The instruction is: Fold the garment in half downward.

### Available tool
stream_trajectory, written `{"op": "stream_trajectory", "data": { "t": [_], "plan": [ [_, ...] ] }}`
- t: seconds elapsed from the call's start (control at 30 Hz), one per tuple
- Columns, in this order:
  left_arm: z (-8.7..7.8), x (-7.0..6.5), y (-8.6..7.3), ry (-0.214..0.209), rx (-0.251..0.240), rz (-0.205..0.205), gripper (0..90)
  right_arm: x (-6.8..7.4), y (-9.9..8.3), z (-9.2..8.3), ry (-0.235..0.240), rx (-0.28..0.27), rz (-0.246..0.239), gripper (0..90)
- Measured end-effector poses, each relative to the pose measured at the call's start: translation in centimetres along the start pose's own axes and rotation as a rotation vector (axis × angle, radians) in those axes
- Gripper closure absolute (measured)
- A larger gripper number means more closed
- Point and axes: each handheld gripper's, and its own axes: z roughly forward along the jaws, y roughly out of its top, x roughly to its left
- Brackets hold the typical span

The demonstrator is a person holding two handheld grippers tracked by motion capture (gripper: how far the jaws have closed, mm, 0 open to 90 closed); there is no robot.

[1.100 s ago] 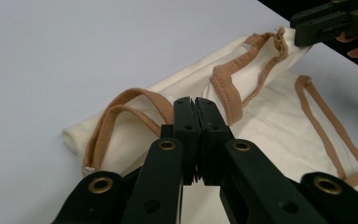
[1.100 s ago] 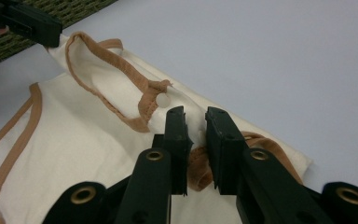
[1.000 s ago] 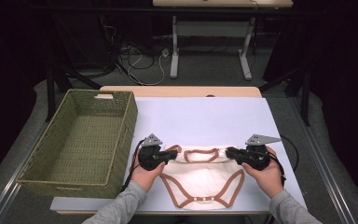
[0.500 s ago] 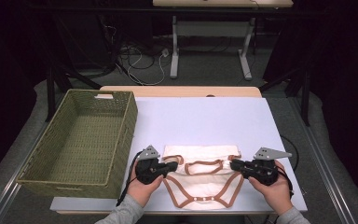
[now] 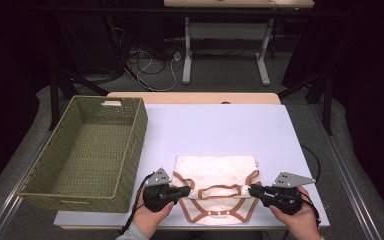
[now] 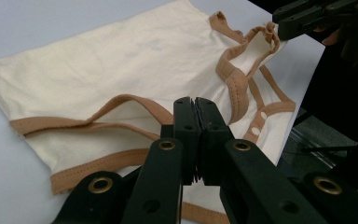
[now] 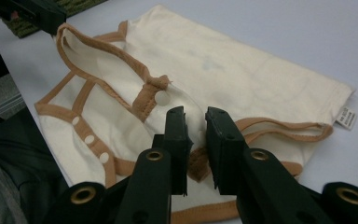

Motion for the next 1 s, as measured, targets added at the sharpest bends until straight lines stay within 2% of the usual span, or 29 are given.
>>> {"op": "stream_trajectory", "data": {
  "t": [0.2,0.33,0.6,0.67,0.77,0.83,1.0],
  "plan": [
    [0.2,-0.1,-1.1,-0.011,0.008,-0.031,88.0,0.3,-0.9,0.1,0.010,0.024,0.003,78.7],
    [0.1,-0.3,-1.4,-0.016,0.016,-0.032,88.0,0.4,-1.2,-0.1,0.005,0.031,0.011,78.7],
    [-0.3,-0.8,-1.7,-0.021,0.010,-0.031,88.0,0.4,-1.3,-0.6,0.004,-0.001,0.008,78.7],
    [-0.5,-0.6,-1.5,-0.019,-0.010,-0.036,88.0,0.5,-1.1,-0.9,0.000,-0.005,0.007,78.7],
    [-0.9,-0.5,-1.1,-0.023,-0.035,-0.043,88.1,0.5,-0.6,-1.1,-0.004,-0.040,0.004,78.7],
    [-1.1,-0.7,-1.0,-0.024,-0.040,-0.034,88.0,0.6,-0.3,-1.4,-0.002,-0.040,-0.005,78.7],
    [-1.2,-1.2,-1.4,-0.031,-0.024,-0.029,88.0,1.1,-0.6,-1.6,0.006,-0.037,-0.010,78.7]
  ]
}}
